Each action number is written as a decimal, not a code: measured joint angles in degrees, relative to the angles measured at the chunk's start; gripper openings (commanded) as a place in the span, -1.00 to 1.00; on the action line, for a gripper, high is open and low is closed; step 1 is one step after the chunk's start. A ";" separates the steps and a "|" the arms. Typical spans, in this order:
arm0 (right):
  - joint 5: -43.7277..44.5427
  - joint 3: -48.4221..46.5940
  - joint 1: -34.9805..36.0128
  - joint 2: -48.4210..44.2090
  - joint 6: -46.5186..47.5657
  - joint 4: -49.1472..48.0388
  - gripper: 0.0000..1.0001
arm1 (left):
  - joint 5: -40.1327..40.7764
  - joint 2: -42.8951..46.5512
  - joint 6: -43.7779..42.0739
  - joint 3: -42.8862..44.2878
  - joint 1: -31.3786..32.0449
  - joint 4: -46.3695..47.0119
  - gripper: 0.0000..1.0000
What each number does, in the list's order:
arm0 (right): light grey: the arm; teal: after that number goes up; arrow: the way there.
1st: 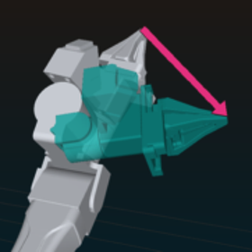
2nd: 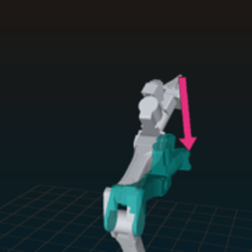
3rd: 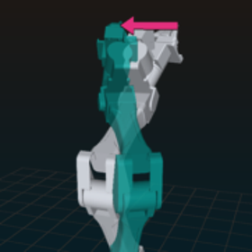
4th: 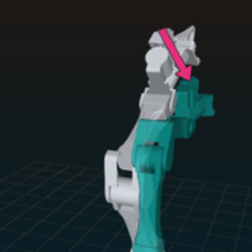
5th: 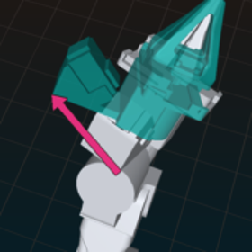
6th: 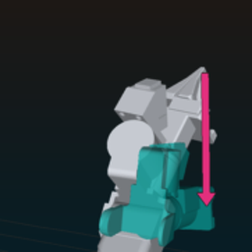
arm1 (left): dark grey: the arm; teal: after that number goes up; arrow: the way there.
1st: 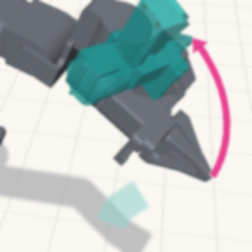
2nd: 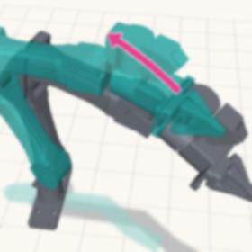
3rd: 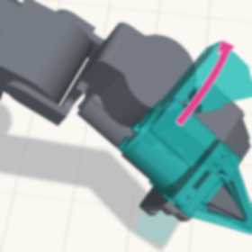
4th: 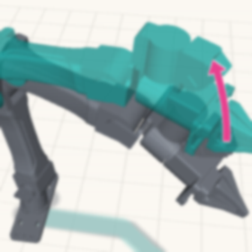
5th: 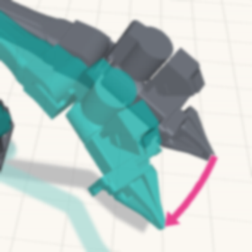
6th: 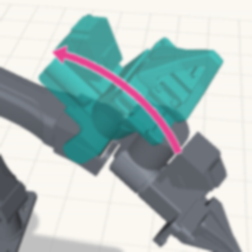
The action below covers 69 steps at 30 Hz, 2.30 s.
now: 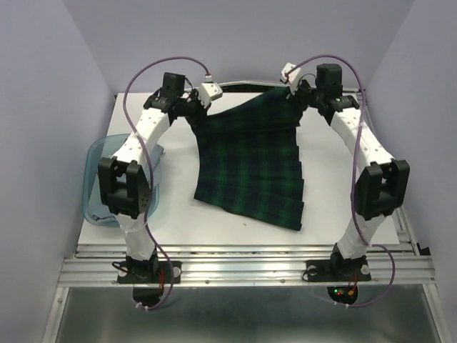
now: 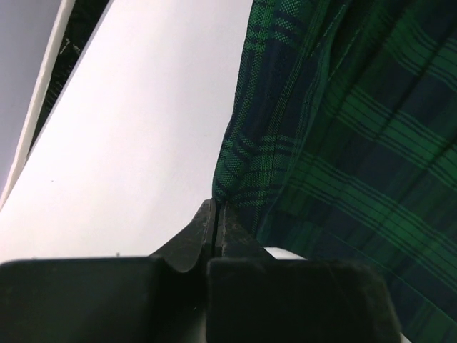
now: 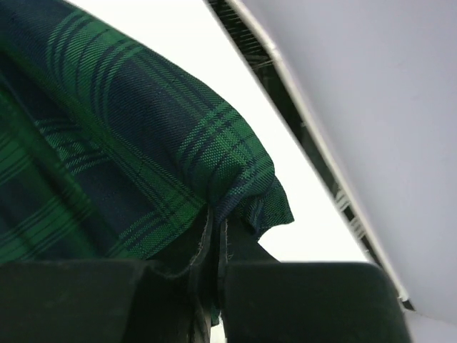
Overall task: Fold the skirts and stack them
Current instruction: Fold the skirt
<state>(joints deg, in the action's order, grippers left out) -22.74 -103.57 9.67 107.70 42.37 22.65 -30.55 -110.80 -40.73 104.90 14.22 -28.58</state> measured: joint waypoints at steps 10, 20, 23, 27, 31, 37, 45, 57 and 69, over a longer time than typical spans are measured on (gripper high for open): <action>-7.65 32.06 1.16 -23.78 2.84 5.57 -0.99 | -4.04 18.21 -4.31 -31.78 1.88 2.16 -1.00; -8.11 61.13 3.82 -37.53 6.73 4.35 -0.99 | 0.28 25.51 -3.39 -54.38 14.75 6.25 -1.00; -6.93 65.42 4.20 -33.64 7.21 2.71 -0.99 | 1.27 21.33 -1.64 -54.51 16.90 7.43 -1.00; -6.21 65.79 4.28 -28.46 7.37 0.17 -0.99 | 1.44 17.35 0.17 -52.26 16.81 7.45 -1.00; -5.16 65.05 4.28 -26.71 6.88 -2.58 -0.99 | 2.43 16.24 1.14 -50.77 16.81 7.39 -0.92; -1.46 58.01 4.28 -18.27 5.31 -7.85 -0.99 | 3.17 16.09 2.95 -50.31 16.81 7.56 -0.87; 4.35 50.49 4.59 -13.92 4.13 -10.64 -0.44 | 4.70 17.09 7.65 -50.29 17.22 9.33 -0.27; 15.21 40.83 3.78 -30.67 -5.09 -0.35 0.64 | 10.97 31.74 12.07 -51.87 28.04 8.85 0.06; 12.04 38.36 -1.66 -22.10 -33.38 16.94 0.43 | 12.09 18.03 15.23 -31.87 30.40 10.45 0.23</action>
<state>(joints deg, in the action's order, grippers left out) -10.70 -65.21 8.01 85.60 8.99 39.59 -18.46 -92.77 -25.50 73.03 44.62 -18.13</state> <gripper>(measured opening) 0.728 0.626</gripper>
